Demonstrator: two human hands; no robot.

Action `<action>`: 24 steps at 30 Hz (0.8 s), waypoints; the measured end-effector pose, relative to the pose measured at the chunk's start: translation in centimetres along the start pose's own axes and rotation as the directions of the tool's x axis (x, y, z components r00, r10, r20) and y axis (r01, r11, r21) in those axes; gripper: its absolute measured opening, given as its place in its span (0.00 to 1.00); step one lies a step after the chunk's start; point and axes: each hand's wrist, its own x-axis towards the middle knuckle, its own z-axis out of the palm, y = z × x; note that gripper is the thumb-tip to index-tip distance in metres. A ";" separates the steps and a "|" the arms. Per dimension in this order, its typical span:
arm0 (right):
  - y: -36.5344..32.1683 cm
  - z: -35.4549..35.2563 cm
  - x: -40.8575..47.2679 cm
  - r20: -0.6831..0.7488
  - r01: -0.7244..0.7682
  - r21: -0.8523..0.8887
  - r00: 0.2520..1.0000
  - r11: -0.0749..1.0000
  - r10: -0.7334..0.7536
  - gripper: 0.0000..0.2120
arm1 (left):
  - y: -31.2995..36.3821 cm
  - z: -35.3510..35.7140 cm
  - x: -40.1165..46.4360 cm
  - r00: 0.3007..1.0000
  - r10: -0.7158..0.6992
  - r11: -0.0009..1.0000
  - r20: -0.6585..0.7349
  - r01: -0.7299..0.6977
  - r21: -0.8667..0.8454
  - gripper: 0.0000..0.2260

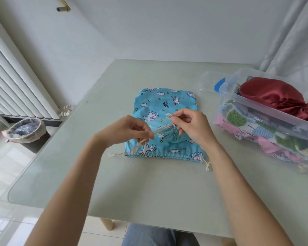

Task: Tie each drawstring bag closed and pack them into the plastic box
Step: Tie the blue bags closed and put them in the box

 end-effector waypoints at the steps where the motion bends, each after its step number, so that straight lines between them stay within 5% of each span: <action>1: 0.0 0.1 -0.1 0.006 0.017 -0.032 1.000 0.999 -0.017 0.02 | 0.1 0.1 -0.1 0.999 0.034 0.997 -0.002 -0.034 -0.063 0.05; 4: -0.2 0.6 -0.3 0.027 0.039 -0.059 0.999 0.997 -0.038 0.05 | 0.1 1.3 0.4 0.989 0.133 0.962 -0.068 -0.145 -0.230 0.05; 8: -0.1 0.5 -0.3 0.053 0.023 -0.027 0.998 0.999 -0.021 0.02 | 0.1 2.4 1.6 0.966 0.176 0.946 -0.191 -0.219 -0.238 0.11; 15: -0.9 0.1 -0.4 0.198 -0.129 0.288 0.977 0.949 0.073 0.04 | 0.5 2.4 3.1 0.939 0.255 0.962 -0.232 -0.221 0.162 0.14; 19: -0.9 0.6 -0.4 0.121 -0.116 0.268 0.989 0.957 0.086 0.03 | 1.1 2.9 3.2 0.906 0.383 0.853 -0.182 -0.271 0.446 0.13; 24: -0.6 0.3 -0.1 0.045 -0.140 0.325 0.990 0.935 0.133 0.04 | 1.2 3.5 2.7 0.744 0.359 0.933 -0.564 -0.268 0.240 0.07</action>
